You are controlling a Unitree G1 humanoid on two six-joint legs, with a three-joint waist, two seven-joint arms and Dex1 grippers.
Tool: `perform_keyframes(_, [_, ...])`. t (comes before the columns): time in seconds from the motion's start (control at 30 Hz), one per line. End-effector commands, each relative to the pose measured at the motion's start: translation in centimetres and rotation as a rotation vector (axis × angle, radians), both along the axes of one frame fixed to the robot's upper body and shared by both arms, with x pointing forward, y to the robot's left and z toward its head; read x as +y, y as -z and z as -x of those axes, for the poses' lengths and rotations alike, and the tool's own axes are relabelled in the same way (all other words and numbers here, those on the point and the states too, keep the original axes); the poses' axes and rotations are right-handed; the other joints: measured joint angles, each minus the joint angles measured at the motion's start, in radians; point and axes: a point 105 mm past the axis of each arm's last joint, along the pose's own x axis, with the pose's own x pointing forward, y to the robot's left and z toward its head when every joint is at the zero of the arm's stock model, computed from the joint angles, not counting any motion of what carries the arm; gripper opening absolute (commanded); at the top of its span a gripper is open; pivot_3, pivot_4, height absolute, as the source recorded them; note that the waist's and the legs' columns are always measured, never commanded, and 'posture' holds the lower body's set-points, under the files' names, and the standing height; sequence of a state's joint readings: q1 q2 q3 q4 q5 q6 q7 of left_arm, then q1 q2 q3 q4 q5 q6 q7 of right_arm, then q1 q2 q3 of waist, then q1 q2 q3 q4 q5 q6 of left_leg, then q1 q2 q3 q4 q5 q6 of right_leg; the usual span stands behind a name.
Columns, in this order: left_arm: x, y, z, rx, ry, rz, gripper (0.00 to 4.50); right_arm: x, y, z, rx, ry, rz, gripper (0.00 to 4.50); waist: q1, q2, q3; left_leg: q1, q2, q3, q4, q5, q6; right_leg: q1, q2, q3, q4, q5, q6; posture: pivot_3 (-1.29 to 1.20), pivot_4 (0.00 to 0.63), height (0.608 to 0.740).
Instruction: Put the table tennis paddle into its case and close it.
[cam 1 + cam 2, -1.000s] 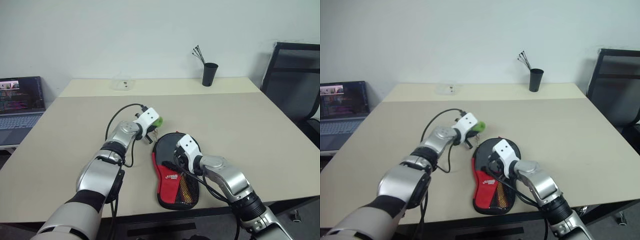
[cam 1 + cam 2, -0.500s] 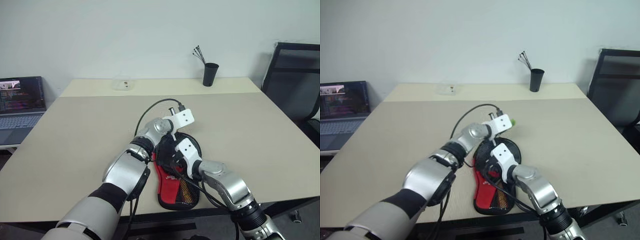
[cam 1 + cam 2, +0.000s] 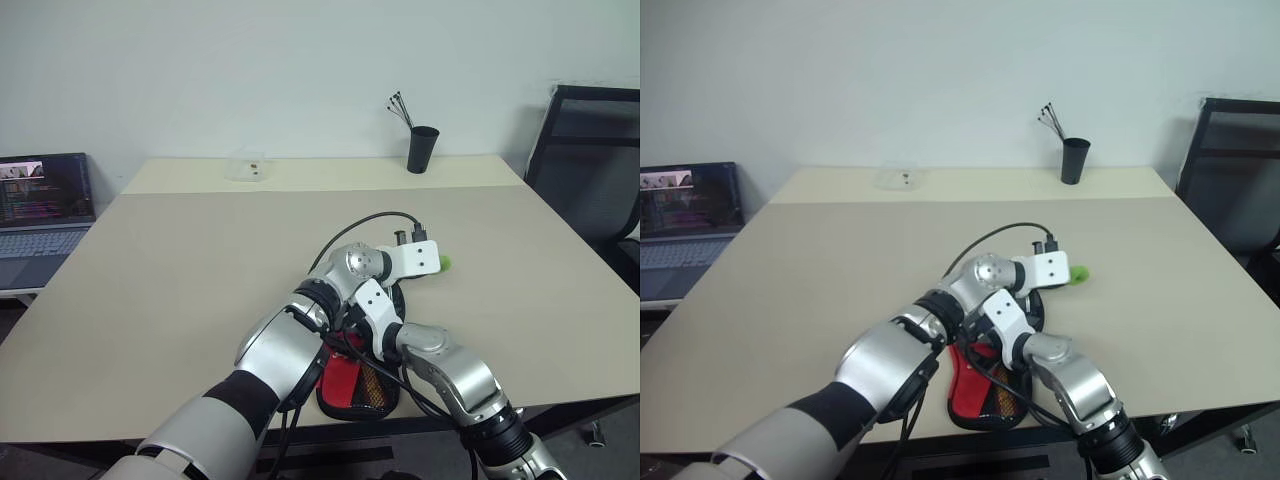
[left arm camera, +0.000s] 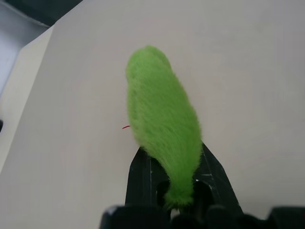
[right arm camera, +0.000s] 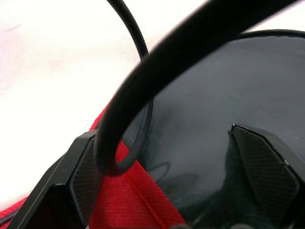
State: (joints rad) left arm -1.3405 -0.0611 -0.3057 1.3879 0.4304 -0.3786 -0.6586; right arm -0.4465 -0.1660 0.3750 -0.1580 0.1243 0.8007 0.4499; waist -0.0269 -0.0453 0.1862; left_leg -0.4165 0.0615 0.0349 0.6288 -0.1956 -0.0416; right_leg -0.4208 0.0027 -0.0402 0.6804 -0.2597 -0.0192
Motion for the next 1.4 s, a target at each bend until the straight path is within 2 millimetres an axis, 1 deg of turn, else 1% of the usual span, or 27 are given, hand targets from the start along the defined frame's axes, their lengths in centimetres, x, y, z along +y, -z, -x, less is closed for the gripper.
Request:
perform_keyframes(0.03, [-1.5, -1.3, 1.0, -0.003, 0.079, 0.036, 0.64, -0.2, 3.1, 0.8, 0.125, 0.005, 0.055, 4.5, 0.0, 0.0, 0.0, 0.0, 0.0, 0.0, 0.0, 0.0, 0.0, 0.0, 0.0, 0.0, 0.0, 0.0, 0.0, 0.0, 0.15, 0.74])
perform_keyframes(0.07, [-1.4, -1.2, 1.1, 0.011, 0.084, 0.037, 0.94, -0.1, 3.1, 0.8, 0.125, 0.003, 0.055, 4.5, 0.0, 0.0, 0.0, 0.0, 0.0, 0.0, 0.0, 0.0, 0.0, 0.0, 0.0, 0.0, 0.0, 0.0, 0.0, 0.0, 0.15, 0.74])
perform_keyframes(0.27, [-1.0, -1.6, 1.1, 0.025, 0.102, 0.053, 3.08, 0.1, 3.1, 0.7, 0.124, -0.009, 0.058, 4.5, -0.003, 0.0, 0.0, 0.0, 0.0, 0.0, 0.0, 0.0, 0.0, 0.0, 0.0, 0.0, 0.0, 0.0, 0.0, 0.0, 0.15, 0.74])
perform_keyframes(0.4, [0.0, -2.1, 0.6, 0.028, 0.085, 0.08, 4.47, 0.0, 2.9, 0.5, 0.12, -0.011, 0.061, 4.5, -0.005, 0.0, 0.0, 0.0, 0.001, 0.0, 0.0, 0.0, 0.0, 0.0, 0.001, 0.0, 0.0, 0.0, 0.0, 0.0, 0.15, 0.74])
perform_keyframes(0.47, [0.6, -2.7, 0.1, 0.021, 0.063, 0.106, 4.47, -0.1, 2.8, 0.5, 0.117, -0.011, 0.061, 4.5, -0.005, 0.0, 0.0, 0.0, 0.001, 0.0, 0.0, 0.0, 0.0, 0.0, 0.001, 0.0, 0.0, 0.0, 0.0, 0.0, 0.15, 0.74])
perform_keyframes(0.53, [1.7, -3.7, -0.7, 0.012, 0.023, 0.15, 4.47, -0.1, 2.5, 0.3, 0.112, -0.012, 0.058, 4.5, -0.006, 0.0, 0.0, 0.0, 0.001, 0.0, 0.0, 0.0, 0.0, 0.0, 0.001, 0.0, 0.0, 0.0, 0.0, 0.0, 0.15, 0.74])
perform_keyframes(0.7, [4.1, -5.3, -2.1, -0.001, -0.061, 0.227, 4.47, 0.0, 1.6, 0.0, 0.105, -0.011, 0.036, 4.5, -0.005, 0.0, 0.0, 0.001, 0.001, 0.0, 0.0, 0.0, 0.0, 0.0, 0.002, 0.0, 0.001, 0.0, 0.0, 0.0, 0.15, 0.74])
perform_keyframes(0.9, [6.7, -6.2, -3.1, 0.031, -0.129, 0.299, 4.47, 0.1, 0.5, 0.2, 0.107, -0.028, 0.003, 4.5, -0.004, 0.0, 0.0, 0.001, 0.001, 0.0, 0.0, 0.0, 0.0, 0.0, 0.002, 0.0, 0.001, 0.0, 0.0, 0.0, 0.15, 0.74])
perform_keyframes(1.03, [7.5, -5.8, -2.9, 0.118, -0.117, 0.338, 4.47, -0.1, -0.1, 0.2, 0.105, -0.031, -0.007, 4.5, -0.004, 0.0, 0.0, 0.001, 0.001, 0.0, 0.0, 0.0, 0.0, 0.0, 0.002, 0.0, 0.001, 0.0, 0.0, 0.0, 0.15, 0.74])
perform_keyframes(1.17, [7.7, -4.7, -2.2, 0.187, -0.069, 0.335, 4.47, -0.2, -0.4, 0.2, 0.102, -0.029, -0.016, 4.5, -0.003, 0.0, 0.0, 0.0, 0.001, 0.0, 0.0, 0.0, 0.0, 0.0, 0.002, 0.0, 0.0, 0.0, 0.0, 0.0, 0.15, 0.74])
perform_keyframes(1.23, [8.0, -4.6, -2.0, 0.219, -0.05, 0.354, 4.47, -0.3, -1.3, 0.3, 0.097, -0.038, -0.044, 4.5, -0.003, 0.0, 0.0, 0.0, 0.001, 0.0, 0.0, 0.0, 0.0, 0.0, 0.002, 0.0, 0.0, 0.0, 0.0, 0.0, 0.15, 0.74])
perform_keyframes(1.3, [8.9, -4.6, -2.2, 0.24, -0.067, 0.384, 4.47, -0.7, -2.7, 0.5, 0.081, -0.054, -0.08, 4.5, -0.003, 0.0, 0.0, 0.0, 0.001, 0.0, 0.0, 0.0, 0.0, 0.0, 0.002, 0.0, 0.001, 0.0, 0.0, 0.0, 0.15, 0.74])
perform_keyframes(1.4, [10.3, -3.6, -2.1, 0.268, -0.084, 0.376, 4.47, -2.0, -5.0, 1.1, 0.075, -0.076, -0.144, 4.5, -0.004, 0.0, 0.0, -0.001, 0.001, 0.0, 0.0, 0.0, 0.0, -0.001, 0.002, 0.001, 0.001, 0.0, 0.0, 0.0, 0.15, 0.74])
